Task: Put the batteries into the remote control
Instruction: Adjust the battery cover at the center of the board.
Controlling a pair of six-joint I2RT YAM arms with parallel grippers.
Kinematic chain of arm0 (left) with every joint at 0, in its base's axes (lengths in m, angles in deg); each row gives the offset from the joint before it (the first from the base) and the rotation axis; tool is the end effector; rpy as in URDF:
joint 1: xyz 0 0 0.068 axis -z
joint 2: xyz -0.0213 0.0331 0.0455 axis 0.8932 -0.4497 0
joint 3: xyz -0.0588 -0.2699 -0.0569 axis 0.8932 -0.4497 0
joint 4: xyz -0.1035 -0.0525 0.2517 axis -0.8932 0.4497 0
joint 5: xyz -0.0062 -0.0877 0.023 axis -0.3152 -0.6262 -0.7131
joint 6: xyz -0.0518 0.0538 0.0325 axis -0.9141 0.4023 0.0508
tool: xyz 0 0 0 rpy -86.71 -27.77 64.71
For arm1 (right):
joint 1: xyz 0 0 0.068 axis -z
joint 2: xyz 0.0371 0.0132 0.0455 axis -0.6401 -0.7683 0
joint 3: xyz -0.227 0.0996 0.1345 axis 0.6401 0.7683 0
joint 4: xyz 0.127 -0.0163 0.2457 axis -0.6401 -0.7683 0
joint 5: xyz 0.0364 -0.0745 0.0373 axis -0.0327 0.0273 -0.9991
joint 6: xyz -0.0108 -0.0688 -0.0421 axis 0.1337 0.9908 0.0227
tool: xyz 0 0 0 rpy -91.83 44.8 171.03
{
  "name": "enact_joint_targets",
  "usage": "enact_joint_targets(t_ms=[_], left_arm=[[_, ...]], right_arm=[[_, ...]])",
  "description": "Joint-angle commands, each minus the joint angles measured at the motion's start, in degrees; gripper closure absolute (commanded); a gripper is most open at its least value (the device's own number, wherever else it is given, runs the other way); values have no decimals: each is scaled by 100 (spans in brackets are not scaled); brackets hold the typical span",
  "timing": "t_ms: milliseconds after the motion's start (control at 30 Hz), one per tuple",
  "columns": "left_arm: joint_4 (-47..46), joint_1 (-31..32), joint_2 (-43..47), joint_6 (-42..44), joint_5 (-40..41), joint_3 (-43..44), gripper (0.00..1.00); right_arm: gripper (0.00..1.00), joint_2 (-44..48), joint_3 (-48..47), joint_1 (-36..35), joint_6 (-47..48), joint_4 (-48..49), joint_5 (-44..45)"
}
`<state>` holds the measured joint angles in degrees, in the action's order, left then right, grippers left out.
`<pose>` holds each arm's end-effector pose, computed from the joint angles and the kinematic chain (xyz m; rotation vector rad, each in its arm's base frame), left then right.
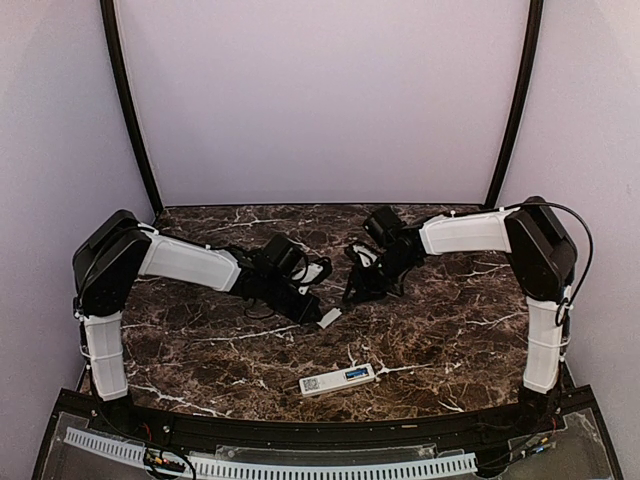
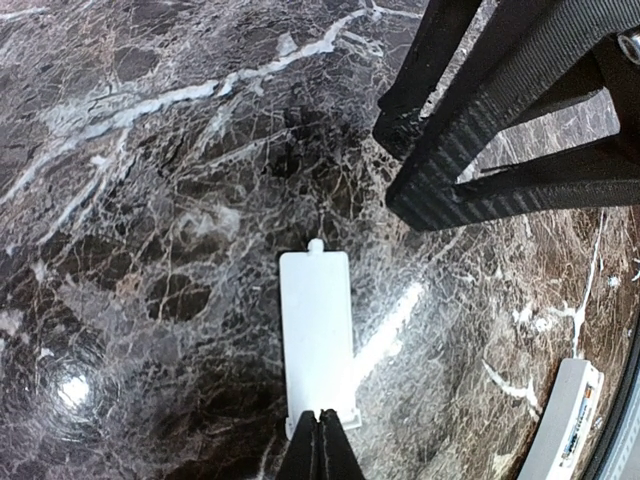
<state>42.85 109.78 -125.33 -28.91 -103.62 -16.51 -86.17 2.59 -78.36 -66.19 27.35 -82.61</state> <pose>0.2937 -0.3409 0.1175 0.9139 2.3802 -0.8051 0.3313 0.3017 0.1335 -0.5262 2.7955 0.8733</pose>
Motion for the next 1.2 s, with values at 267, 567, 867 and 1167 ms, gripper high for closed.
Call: enact_joint_targets(t_ms=[267, 567, 867, 1167], left_arm=[[125, 45, 94, -64, -283, -63, 100], [259, 166, 105, 171, -50, -34, 100], [238, 164, -52, 250, 151, -64, 100], [147, 162, -81, 142, 61, -387, 100]], right_arm=[[70, -34, 124, 38, -58, 144, -92], [70, -65, 125, 33, -75, 157, -114], [69, -60, 165, 34, -86, 174, -145], [69, -87, 142, 33, -73, 169, -183]])
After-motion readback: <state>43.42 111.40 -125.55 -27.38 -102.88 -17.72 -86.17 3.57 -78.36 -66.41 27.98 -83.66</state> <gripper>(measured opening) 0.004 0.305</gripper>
